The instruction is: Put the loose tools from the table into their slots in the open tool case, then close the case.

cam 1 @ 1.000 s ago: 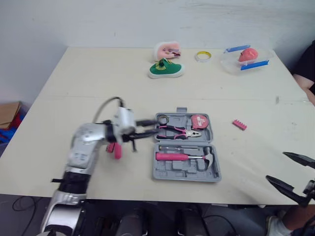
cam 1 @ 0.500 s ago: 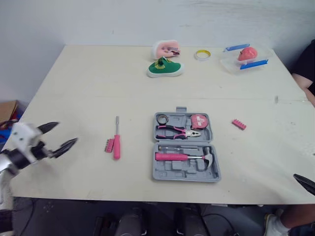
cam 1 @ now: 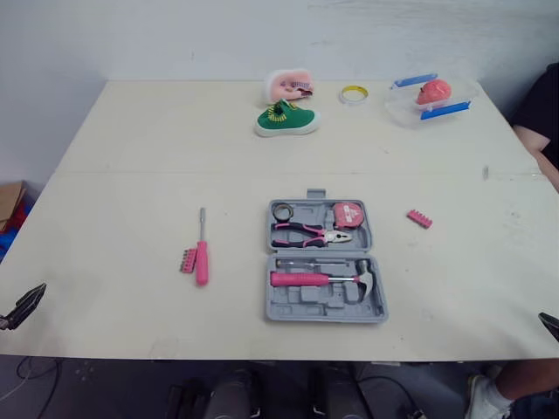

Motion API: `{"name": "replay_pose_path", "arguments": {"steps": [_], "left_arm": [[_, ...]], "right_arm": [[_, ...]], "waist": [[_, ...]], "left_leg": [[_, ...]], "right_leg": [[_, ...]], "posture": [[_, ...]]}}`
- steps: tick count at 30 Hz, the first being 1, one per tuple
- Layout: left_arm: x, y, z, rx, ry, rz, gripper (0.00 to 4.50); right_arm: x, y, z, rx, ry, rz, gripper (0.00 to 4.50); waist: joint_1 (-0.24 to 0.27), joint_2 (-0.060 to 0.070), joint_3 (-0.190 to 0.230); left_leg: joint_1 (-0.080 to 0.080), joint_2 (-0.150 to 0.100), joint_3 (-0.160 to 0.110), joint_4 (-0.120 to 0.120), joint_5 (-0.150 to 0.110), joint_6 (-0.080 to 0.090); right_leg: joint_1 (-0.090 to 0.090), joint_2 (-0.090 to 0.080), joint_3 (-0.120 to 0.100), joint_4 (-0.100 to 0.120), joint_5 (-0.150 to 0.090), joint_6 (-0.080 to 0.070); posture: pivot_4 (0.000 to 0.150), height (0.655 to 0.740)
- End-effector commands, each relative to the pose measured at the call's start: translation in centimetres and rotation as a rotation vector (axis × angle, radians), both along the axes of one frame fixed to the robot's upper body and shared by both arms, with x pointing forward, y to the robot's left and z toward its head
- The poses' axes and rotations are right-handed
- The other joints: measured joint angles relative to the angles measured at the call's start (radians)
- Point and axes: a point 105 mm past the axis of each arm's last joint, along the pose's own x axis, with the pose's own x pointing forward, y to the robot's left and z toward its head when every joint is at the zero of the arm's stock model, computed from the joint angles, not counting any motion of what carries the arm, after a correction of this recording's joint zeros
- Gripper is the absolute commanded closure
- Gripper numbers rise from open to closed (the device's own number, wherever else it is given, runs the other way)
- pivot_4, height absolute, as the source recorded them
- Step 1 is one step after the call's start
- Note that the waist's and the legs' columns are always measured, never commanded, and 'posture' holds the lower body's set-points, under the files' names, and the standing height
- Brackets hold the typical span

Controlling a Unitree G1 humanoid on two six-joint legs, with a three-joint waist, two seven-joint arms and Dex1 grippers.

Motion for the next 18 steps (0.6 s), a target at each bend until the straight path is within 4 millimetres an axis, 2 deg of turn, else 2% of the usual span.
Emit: {"name": "replay_pose_path", "arguments": {"steps": [1,3,5,7,8,11,14,18], "left_arm": [[1.3,-2.0,2.0,0.014,-0.076,-0.072,0.02],[1.7,-3.3,2.1,-0.008,-0.086,-0.108,0.02],[2.0,-5.3,1.9,-0.043,-0.084,-0.166,0.02],[2.3,-7.3,1.6,-0.051,-0.091,-0.216,0.02],[2.5,-8.6,1.3,-0.068,-0.101,-0.234,0.02],[2.9,-11.7,0.2,-0.12,-0.102,-0.28,0.02],[2.9,-13.7,-1.2,-0.15,-0.064,-0.315,0.02],[3.4,-15.1,-2.5,-0.193,-0.068,-0.28,0.02]], "right_arm": [[1.3,1.7,0.7,0.017,-0.041,0.082,0.0],[1.9,2.8,0.9,0.042,-0.06,0.125,0.0],[2.7,4.8,1.1,0.066,-0.081,0.198,0.0],[3.3,7.3,1.0,0.075,-0.078,0.301,0.0],[4.0,9.2,1.6,0.098,-0.113,0.364,0.0],[4.8,13.0,2.7,0.156,-0.164,0.485,0.0],[5.0,14.6,2.9,0.187,-0.166,0.527,0.0],[5.2,16.1,3.1,0.211,-0.174,0.558,0.0]], "waist": [[0.001,0.0,0.0],[0.001,0.0,0.0],[0.001,0.0,0.0],[0.0,0.0,0.0],[0.0,0.0,0.0],[-0.007,0.0,0.0],[0.0,-0.002,0.001],[0.01,-0.004,0.0]], "left_leg": [[0.0,0.0,0.0,0.0,0.0,0.0],[0.0,0.0,0.0,0.0,0.001,-0.001],[0.0,0.0,0.001,-0.001,0.002,-0.002],[0.0,0.0,0.001,-0.002,0.006,-0.008],[0.0,0.0,0.002,-0.002,0.006,-0.008],[0.0,0.0,0.003,-0.002,0.007,-0.007],[0.0,0.0,0.003,0.001,0.008,-0.006],[0.0,0.0,0.003,0.002,0.007,-0.004]], "right_leg": [[0.0,0.0,0.0,0.0,0.0,0.0],[0.0,0.0,0.001,0.002,0.0,0.0],[0.002,0.0,0.002,0.003,0.0,-0.001],[0.001,0.0,0.002,0.004,-0.001,-0.002],[0.001,0.001,0.002,0.004,-0.001,-0.002],[0.001,0.002,0.003,0.006,-0.001,-0.002],[0.001,0.002,0.003,0.009,-0.001,-0.001],[0.001,0.002,0.004,0.012,-0.001,-0.001]], "posture": [[0.15,0.74],[0.15,0.74],[0.15,0.74],[0.15,0.74],[0.15,0.74],[0.15,0.74],[0.15,0.74],[0.15,0.74]]}}
